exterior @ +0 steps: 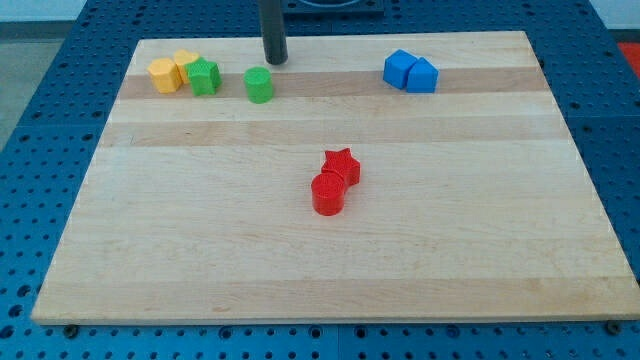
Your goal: Push yellow hexagon yellow heart and green star slightly right and up
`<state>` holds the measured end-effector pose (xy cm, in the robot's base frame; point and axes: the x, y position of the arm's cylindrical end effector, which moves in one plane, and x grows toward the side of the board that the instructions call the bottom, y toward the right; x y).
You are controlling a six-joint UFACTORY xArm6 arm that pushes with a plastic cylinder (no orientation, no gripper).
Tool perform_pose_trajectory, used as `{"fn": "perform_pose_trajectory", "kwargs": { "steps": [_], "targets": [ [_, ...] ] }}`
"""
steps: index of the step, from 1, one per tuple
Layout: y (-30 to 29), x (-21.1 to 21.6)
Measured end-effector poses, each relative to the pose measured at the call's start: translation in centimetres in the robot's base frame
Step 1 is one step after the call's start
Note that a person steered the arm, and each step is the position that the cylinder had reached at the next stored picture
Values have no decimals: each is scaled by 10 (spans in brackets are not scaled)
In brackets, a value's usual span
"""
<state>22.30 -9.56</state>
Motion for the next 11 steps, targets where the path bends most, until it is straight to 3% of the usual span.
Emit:
{"fn": "perform_pose_trajectory", "kwargs": {
  "steps": [4, 6, 8, 11],
  "targets": [
    [-170, -2],
    [-179, 46],
    [-179, 67],
    [-147, 51]
  ]
}}
